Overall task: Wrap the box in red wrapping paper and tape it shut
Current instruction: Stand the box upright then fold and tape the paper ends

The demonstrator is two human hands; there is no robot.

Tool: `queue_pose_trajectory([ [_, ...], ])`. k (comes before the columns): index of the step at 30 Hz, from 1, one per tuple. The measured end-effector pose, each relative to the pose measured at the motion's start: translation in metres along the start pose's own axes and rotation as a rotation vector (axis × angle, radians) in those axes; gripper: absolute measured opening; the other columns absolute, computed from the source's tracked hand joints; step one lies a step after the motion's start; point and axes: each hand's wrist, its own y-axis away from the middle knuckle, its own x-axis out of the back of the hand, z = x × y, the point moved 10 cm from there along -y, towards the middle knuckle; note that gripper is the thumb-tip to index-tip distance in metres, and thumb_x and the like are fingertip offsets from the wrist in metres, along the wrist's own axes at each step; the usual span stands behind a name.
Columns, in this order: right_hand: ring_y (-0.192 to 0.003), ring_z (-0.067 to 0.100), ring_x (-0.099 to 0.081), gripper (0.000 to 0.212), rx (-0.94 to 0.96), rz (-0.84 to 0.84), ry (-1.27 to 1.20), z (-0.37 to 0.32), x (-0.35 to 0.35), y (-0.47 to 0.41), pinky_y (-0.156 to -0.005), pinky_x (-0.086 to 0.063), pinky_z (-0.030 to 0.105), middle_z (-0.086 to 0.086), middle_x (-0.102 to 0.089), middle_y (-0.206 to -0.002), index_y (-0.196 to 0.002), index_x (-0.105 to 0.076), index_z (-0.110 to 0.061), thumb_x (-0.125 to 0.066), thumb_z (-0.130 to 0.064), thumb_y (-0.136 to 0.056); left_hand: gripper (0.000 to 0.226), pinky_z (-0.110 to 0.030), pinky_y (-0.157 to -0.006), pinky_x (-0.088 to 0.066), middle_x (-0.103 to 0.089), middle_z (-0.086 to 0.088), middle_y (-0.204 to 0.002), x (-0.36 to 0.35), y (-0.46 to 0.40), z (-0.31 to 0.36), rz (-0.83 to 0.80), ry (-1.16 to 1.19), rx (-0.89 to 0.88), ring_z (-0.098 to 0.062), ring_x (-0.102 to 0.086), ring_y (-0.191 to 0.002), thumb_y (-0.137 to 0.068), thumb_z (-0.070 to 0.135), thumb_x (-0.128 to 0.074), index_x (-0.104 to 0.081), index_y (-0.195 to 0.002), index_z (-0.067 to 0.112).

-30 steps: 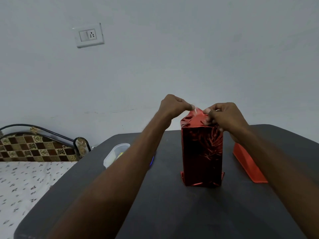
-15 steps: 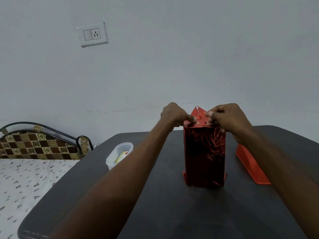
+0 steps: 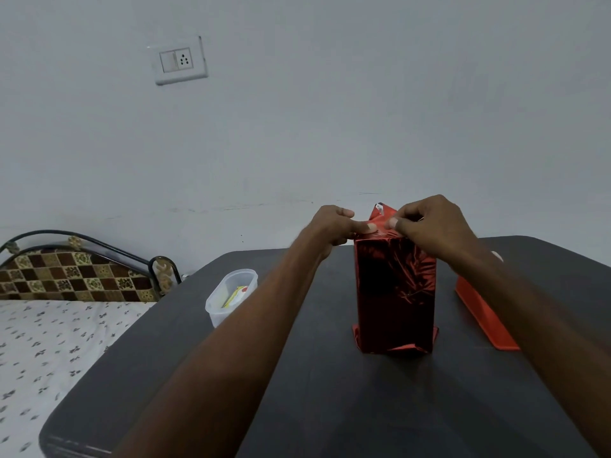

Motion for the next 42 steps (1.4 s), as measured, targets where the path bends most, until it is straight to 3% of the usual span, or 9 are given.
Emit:
queue_pose_trajectory([
  [4,-0.066,0.001,-0.055,0.011,0.076,0.042,0.152,-0.014,-0.005,0.009,-0.057,-0.036,0.017,-0.010,-0.061,-0.070,-0.095,-0.080,-0.019,-0.072,-0.020,-0.088,0.020,-0.022,-0.063,-0.040,-0.064,-0.002,-0.089,-0.006,0.000,-0.017,-0.026,0.095,0.126,-0.011,-0.055,-0.074,-0.080,0.011,-0.077,-0.065,-0.096,0.012],
  [11,-0.086,0.022,-0.057,0.018,0.169,0.210,0.301,-0.023,-0.008,0.036,-0.069,-0.047,0.032,0.001,-0.048,-0.095,-0.105,-0.074,-0.022,-0.065,-0.024,-0.091,0.019,-0.020,-0.054,-0.037,-0.060,-0.002,-0.075,-0.009,0.003,-0.013,-0.038,0.094,0.109,-0.009,-0.051,-0.055,-0.077,0.013,-0.075,-0.063,-0.092,0.012],
  [15,-0.105,0.022,-0.051,0.034,0.174,0.159,0.382,-0.023,-0.015,0.039,-0.080,-0.051,0.041,0.001,-0.053,-0.104,-0.121,-0.068,-0.029,-0.057,-0.045,-0.093,0.029,-0.019,-0.051,-0.043,-0.070,-0.007,-0.080,-0.003,0.009,-0.010,0.017,0.030,0.069,-0.011,-0.063,-0.060,-0.078,0.019,-0.077,-0.070,-0.101,0.003],
  [21,-0.101,0.022,-0.062,0.057,0.194,0.061,0.514,-0.020,-0.014,0.041,-0.079,-0.048,0.035,-0.002,-0.066,-0.113,-0.119,-0.066,-0.029,-0.051,-0.071,-0.084,0.016,-0.021,-0.056,-0.053,-0.072,-0.007,-0.069,0.003,0.031,0.004,0.033,0.050,0.005,-0.010,-0.067,-0.052,-0.086,0.017,-0.072,-0.072,-0.089,0.002],
  [26,-0.086,0.021,-0.059,0.036,0.246,0.127,0.540,-0.019,-0.013,0.046,-0.069,-0.048,0.033,-0.001,-0.066,-0.098,-0.101,-0.059,-0.023,-0.062,-0.055,-0.084,0.023,-0.023,-0.057,-0.053,-0.075,-0.010,-0.072,0.003,0.048,0.029,0.048,-0.112,-0.167,-0.019,-0.074,-0.066,-0.089,0.022,-0.065,-0.074,-0.083,0.001],
  [31,-0.101,0.023,-0.060,0.035,0.239,0.092,0.305,-0.002,0.006,0.038,-0.077,-0.037,0.028,0.000,-0.070,-0.104,-0.102,-0.073,-0.022,-0.059,-0.034,-0.072,0.019,-0.030,-0.076,-0.056,-0.075,0.002,-0.080,0.029,0.059,0.063,0.108,-0.312,-0.456,-0.009,-0.072,-0.079,-0.085,0.034,-0.071,-0.073,-0.092,0.016],
  [34,-0.096,0.016,-0.060,0.025,0.188,0.017,0.115,0.014,0.014,0.034,-0.078,-0.043,0.028,-0.003,-0.068,-0.101,-0.100,-0.075,-0.026,-0.074,-0.014,-0.078,0.042,-0.028,-0.087,-0.056,-0.069,0.005,-0.108,0.019,0.060,0.066,-0.084,-0.408,-0.502,-0.007,-0.068,-0.096,-0.079,0.034,-0.081,-0.065,-0.117,0.027],
  [37,-0.099,0.014,-0.061,0.030,0.156,-0.038,0.005,0.024,0.021,0.029,-0.080,-0.047,0.022,-0.004,-0.070,-0.100,-0.099,-0.076,-0.029,-0.076,-0.007,-0.079,0.054,-0.027,-0.091,-0.055,-0.068,0.007,-0.117,0.000,0.066,0.068,-0.242,-0.445,-0.574,-0.003,-0.062,-0.111,-0.073,0.031,-0.086,-0.065,-0.123,0.030],
  [42,-0.106,0.014,-0.065,0.034,0.163,-0.133,-0.064,0.026,0.023,0.021,-0.097,-0.046,0.033,-0.006,-0.074,-0.101,-0.090,-0.073,-0.036,-0.074,-0.004,-0.079,0.011,-0.017,-0.074,-0.052,-0.076,0.007,-0.082,-0.010,0.080,0.093,-0.090,-0.372,-0.772,-0.002,-0.070,-0.079,-0.078,0.017,-0.081,-0.079,-0.089,0.017],
])
